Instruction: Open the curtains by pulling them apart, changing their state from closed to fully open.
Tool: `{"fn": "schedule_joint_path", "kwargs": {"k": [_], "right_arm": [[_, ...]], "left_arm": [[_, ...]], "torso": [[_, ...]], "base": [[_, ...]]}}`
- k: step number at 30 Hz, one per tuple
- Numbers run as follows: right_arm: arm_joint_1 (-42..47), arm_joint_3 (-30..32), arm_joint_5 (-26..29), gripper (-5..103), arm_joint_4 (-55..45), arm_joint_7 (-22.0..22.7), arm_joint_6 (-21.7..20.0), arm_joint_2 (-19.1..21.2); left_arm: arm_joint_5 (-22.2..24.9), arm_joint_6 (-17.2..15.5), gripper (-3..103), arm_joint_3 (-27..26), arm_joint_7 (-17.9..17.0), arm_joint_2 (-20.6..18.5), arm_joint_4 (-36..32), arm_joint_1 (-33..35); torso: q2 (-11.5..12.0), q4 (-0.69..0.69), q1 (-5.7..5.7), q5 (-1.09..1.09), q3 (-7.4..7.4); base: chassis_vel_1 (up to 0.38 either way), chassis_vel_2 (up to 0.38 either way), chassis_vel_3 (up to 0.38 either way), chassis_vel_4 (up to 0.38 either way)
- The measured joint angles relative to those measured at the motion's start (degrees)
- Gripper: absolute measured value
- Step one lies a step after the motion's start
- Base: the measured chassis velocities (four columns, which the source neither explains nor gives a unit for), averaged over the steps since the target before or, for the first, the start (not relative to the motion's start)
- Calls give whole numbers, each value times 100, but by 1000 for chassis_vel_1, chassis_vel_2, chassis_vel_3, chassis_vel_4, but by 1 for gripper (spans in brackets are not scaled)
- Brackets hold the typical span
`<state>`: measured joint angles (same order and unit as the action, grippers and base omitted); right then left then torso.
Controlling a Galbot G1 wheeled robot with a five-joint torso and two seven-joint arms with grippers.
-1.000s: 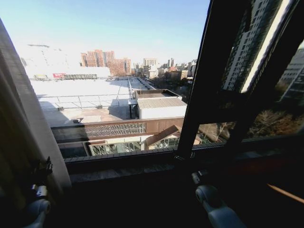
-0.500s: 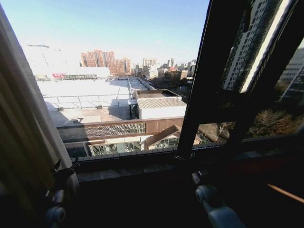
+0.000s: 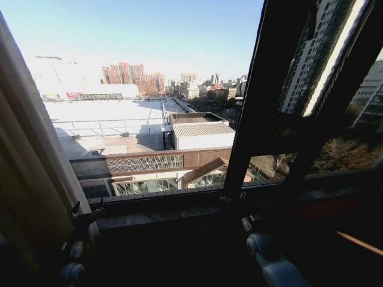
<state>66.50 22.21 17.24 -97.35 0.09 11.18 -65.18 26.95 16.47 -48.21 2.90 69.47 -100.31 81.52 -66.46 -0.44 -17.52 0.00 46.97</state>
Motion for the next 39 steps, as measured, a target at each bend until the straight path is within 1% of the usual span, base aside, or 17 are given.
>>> {"fn": "schedule_joint_path", "kwargs": {"k": [11, 19, 23, 25, 29, 39], "right_arm": [[0, 0, 0, 100, 0, 0, 0, 0], [0, 0, 0, 100, 0, 0, 0, 0], [0, 0, 0, 100, 0, 0, 0, 0], [0, 0, 0, 100, 0, 0, 0, 0], [0, 0, 0, 100, 0, 0, 0, 0], [0, 0, 0, 100, 0, 0, 0, 0]], "left_arm": [[0, 4, 100, -1, -5, -7, 17, -9], [0, 5, 100, -2, -10, -10, 21, -12], [1, 5, 100, -2, -12, -11, 22, -13], [2, 5, 100, -2, -12, -12, 24, -14], [3, 5, 100, -2, -14, -13, 24, -15], [3, 5, 100, -2, -16, -13, 28, -16]], "torso": [[0, 0, 0, 0, 0], [0, 1, 0, -1, 0], [0, 0, 0, 1, 1], [1, 0, -1, -3, 1], [1, 0, -1, 0, 1], [1, -1, -1, -1, 1]], "base": [[-5, 0, 9, -1], [-142, -26, 142, 32], [-294, -78, 278, 70], [-356, -138, 326, 119], [-340, -167, 351, 162], [-331, -335, 331, 327]]}}
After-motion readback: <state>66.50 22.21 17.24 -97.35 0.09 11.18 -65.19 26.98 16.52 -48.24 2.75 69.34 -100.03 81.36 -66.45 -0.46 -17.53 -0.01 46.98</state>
